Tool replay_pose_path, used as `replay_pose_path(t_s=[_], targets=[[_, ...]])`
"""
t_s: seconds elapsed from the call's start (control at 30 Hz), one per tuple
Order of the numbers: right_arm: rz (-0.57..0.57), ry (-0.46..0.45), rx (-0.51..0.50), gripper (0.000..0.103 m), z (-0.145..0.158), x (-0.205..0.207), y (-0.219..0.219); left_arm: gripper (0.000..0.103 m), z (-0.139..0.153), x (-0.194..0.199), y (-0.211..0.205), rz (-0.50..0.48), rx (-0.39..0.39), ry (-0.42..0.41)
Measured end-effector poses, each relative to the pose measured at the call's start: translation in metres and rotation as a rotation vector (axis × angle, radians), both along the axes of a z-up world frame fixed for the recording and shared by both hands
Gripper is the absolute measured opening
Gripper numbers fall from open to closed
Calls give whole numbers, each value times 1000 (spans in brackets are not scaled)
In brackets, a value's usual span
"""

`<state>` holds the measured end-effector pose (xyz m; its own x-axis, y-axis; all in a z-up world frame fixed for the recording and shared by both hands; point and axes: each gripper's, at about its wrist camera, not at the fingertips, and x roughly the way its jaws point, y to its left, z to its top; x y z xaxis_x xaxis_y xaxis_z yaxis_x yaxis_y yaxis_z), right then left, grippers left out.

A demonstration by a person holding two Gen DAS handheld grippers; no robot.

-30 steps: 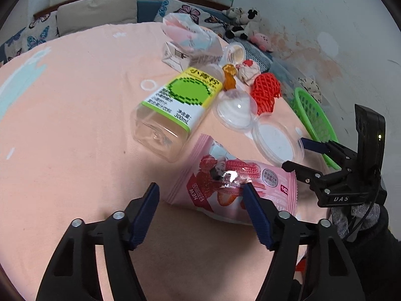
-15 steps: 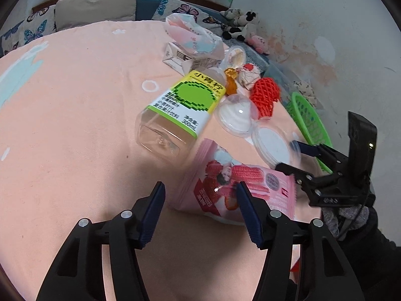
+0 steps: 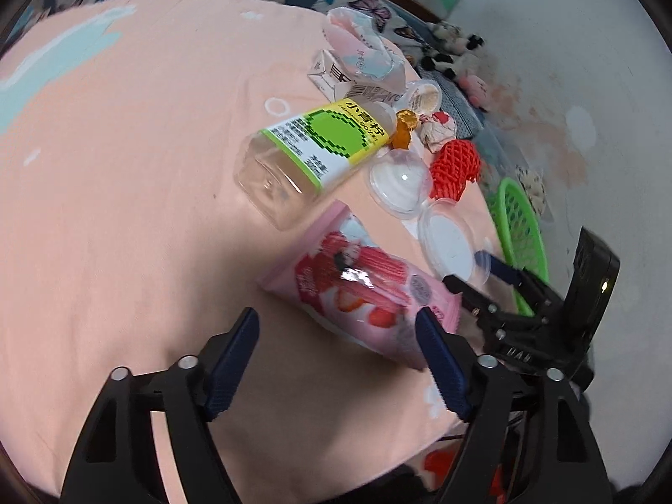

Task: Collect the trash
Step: 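Grasp the pink snack wrapper with the left tool while the right tool grasps the clear lid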

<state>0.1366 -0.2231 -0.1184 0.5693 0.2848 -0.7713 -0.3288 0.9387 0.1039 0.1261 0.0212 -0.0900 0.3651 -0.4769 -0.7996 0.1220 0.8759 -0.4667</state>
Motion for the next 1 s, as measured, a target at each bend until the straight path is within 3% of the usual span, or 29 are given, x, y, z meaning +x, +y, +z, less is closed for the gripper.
replay_pose_path(t_s=[0.13, 0.2, 0.4, 0.6, 0.8, 0.93, 1.0], targets=[[5, -4, -16, 95, -1, 2, 3, 85, 1, 0, -8, 70, -33, 28], [-4, 0, -14, 88, -2, 4, 1, 85, -1, 1, -11, 127, -50, 58], [1, -16, 8, 87, 2, -2, -3, 86, -8, 6, -9, 293, -96, 139], [-1, -28, 21, 86, 4, -11, -9, 86, -18, 19, -19, 412, -78, 209], [-4, -36, 28, 86, 8, -23, -15, 86, -21, 31, -33, 452, 7, 220], [-15, -38, 31, 86, 11, -29, -20, 86, -20, 34, -35, 454, 18, 211], [-22, -37, 37, 86, 11, -33, -23, 78, -20, 34, -36, 449, 33, 206]])
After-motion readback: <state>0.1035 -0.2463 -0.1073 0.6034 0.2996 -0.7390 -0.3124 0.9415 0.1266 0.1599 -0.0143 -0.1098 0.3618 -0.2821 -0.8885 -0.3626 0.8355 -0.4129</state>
